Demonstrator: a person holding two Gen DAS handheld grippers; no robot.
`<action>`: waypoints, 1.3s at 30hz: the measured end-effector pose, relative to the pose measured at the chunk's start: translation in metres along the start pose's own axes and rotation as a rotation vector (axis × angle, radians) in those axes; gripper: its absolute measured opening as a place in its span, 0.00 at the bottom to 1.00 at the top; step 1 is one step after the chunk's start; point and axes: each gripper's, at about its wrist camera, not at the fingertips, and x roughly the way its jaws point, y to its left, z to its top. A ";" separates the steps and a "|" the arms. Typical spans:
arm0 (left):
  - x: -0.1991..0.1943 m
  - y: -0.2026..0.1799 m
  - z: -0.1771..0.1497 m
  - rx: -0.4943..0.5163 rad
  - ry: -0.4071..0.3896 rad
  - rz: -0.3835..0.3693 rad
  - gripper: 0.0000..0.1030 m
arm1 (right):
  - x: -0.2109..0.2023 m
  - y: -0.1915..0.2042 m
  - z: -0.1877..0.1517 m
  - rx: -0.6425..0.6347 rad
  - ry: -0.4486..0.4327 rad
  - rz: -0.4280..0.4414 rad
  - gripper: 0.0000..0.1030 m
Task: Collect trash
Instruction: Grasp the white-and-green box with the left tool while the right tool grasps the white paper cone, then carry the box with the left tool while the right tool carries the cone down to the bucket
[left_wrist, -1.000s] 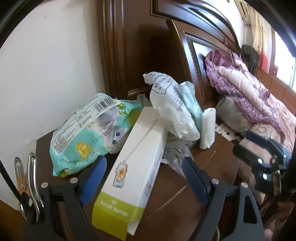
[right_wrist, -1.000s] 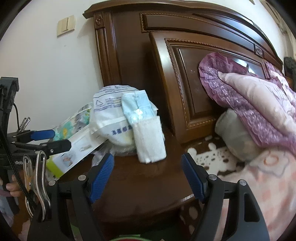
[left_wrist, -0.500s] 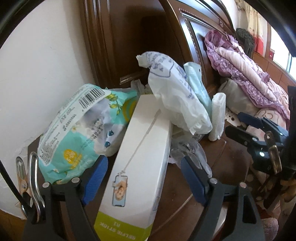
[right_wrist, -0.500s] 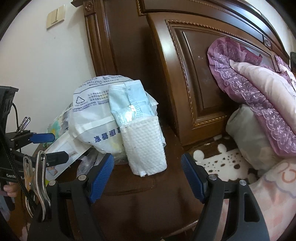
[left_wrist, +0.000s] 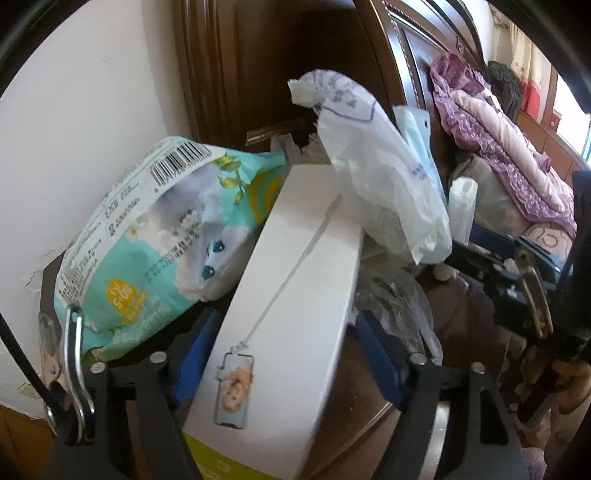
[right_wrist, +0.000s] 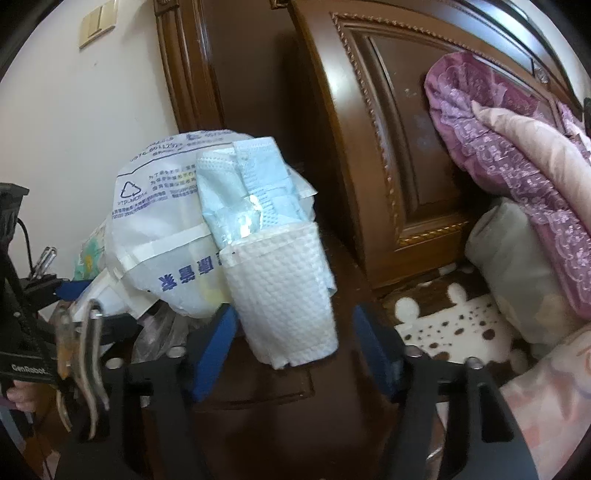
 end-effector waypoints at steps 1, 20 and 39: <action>0.001 0.000 -0.001 0.000 0.003 -0.003 0.71 | 0.001 0.000 0.000 0.002 0.003 0.008 0.55; -0.029 0.004 -0.023 -0.045 -0.060 0.054 0.57 | -0.027 0.024 -0.009 -0.041 -0.062 0.009 0.22; -0.114 0.000 -0.065 -0.062 -0.226 0.140 0.57 | -0.087 0.062 -0.027 -0.107 -0.129 0.053 0.22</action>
